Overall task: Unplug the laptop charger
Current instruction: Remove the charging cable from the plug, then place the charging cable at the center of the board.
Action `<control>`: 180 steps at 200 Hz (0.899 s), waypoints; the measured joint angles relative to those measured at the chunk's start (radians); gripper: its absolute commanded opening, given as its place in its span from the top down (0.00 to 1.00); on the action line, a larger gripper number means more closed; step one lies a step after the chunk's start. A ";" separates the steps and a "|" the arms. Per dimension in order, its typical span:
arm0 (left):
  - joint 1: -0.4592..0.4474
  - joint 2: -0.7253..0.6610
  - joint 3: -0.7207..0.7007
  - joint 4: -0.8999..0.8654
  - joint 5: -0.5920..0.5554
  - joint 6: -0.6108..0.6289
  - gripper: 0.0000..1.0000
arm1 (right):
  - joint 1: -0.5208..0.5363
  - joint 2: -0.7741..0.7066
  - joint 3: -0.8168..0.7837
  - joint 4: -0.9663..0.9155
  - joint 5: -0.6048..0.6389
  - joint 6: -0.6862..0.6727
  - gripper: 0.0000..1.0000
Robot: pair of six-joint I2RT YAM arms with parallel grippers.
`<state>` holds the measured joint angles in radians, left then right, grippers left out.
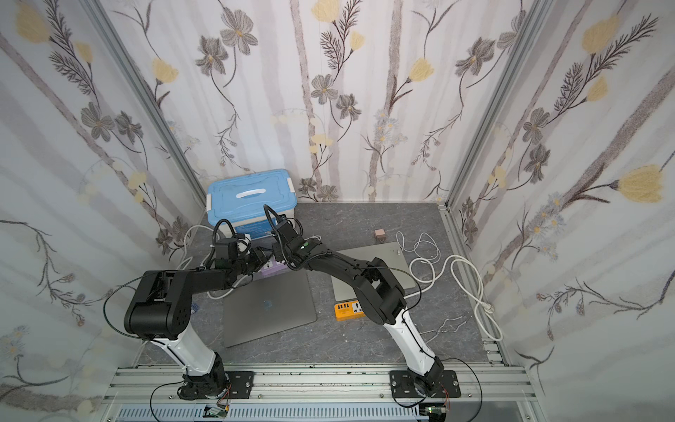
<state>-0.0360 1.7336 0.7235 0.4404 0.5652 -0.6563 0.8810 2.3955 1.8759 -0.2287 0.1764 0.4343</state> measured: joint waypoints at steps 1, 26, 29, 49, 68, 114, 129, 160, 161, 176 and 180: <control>0.000 -0.001 0.001 -0.002 0.000 0.001 0.54 | 0.000 -0.003 -0.004 0.002 0.000 -0.001 0.95; -0.002 -0.013 0.016 -0.045 -0.014 0.013 0.53 | -0.010 -0.077 -0.116 0.011 -0.002 -0.005 0.95; -0.002 -0.015 0.017 -0.051 -0.018 0.016 0.53 | -0.011 -0.085 -0.130 0.013 -0.006 -0.005 0.95; -0.004 -0.031 0.023 -0.087 -0.039 0.032 0.53 | -0.030 -0.144 -0.248 0.035 -0.018 -0.001 0.92; -0.003 -0.047 0.024 -0.117 -0.052 0.048 0.52 | -0.055 -0.172 -0.338 0.059 -0.026 0.006 0.92; -0.011 -0.097 0.034 -0.216 -0.078 0.093 0.50 | -0.087 -0.149 -0.406 0.121 -0.097 0.014 0.88; -0.024 -0.120 0.040 -0.259 -0.109 0.110 0.50 | -0.089 -0.130 -0.401 0.143 -0.113 0.016 0.85; -0.041 -0.151 0.048 -0.329 -0.154 0.136 0.50 | -0.100 -0.078 -0.362 0.141 -0.128 0.016 0.85; -0.041 -0.151 0.048 -0.330 -0.154 0.136 0.50 | -0.100 -0.077 -0.361 0.141 -0.128 0.017 0.85; -0.042 -0.163 0.047 -0.349 -0.167 0.142 0.50 | -0.100 -0.050 -0.338 0.135 -0.128 0.016 0.85; -0.042 -0.167 0.045 -0.354 -0.171 0.143 0.50 | -0.100 -0.045 -0.334 0.132 -0.129 0.016 0.85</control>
<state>-0.0780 1.5665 0.7685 0.0868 0.3943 -0.5137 0.7807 2.3505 1.5417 -0.0967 0.0479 0.4500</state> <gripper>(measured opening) 0.504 0.148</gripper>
